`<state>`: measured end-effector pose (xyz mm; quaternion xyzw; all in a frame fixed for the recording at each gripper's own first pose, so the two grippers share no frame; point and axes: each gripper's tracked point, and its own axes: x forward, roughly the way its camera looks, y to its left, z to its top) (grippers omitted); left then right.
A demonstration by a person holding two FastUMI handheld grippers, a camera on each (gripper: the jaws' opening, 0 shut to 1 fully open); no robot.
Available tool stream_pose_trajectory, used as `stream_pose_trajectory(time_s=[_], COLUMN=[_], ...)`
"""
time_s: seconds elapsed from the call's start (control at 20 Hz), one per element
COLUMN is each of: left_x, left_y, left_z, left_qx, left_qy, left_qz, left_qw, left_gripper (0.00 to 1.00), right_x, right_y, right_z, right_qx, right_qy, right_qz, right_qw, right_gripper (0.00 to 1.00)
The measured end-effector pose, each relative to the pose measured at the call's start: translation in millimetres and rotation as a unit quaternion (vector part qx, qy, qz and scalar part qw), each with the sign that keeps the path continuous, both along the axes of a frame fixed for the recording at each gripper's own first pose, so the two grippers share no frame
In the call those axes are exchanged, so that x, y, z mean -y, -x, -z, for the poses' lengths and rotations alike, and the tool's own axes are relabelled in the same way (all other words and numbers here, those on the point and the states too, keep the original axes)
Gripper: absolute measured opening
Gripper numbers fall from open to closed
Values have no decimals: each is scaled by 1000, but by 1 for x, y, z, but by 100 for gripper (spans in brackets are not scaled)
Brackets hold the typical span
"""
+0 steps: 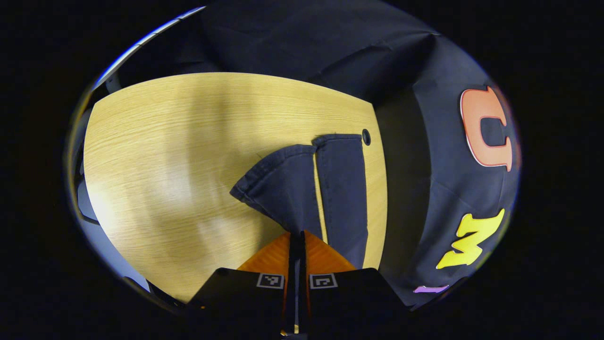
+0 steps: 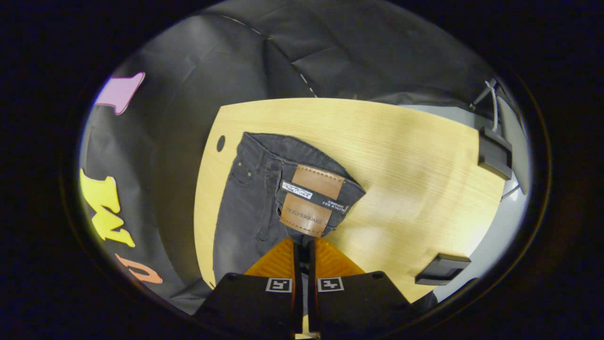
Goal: Grasp the waist and the cuffs of the jeans and fold them to make the two legs overlap; first hold the waist and fold one-third of the jeans toward the cuffs, then hold the cuffs and fold the remaining one-third in the same direction to finish folding.
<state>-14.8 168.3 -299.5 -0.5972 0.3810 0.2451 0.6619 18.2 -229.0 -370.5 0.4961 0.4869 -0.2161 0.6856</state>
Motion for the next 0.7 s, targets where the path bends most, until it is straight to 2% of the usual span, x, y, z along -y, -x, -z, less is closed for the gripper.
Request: stream_pose_trajectory(time_s=[0.2, 0.35, 0.5, 0.7], left_x=[-15, -22, -24, -28], left_y=[-22, -53, -94, -137], left_z=[-11, -25, -34, -24], left_qx=[-8, -4, 3, -3], left_qy=[12, 9, 12, -6], left_qz=[-1, 23, 35, 55], left_qw=[1000, 1000, 999, 998], left_gripper=[6, 6, 6, 6], right_x=[-2, -2, -2, -1], right_y=[-17, -37, -47, -64], right_z=[-17, -29, -34, -33], right_qx=[7, 13, 15, 19], right_qy=[-1, -16, -9, -1], right_qz=[-43, -51, -75, -98], right_qw=[999, 998, 997, 995], right_gripper=[5, 5, 5, 5])
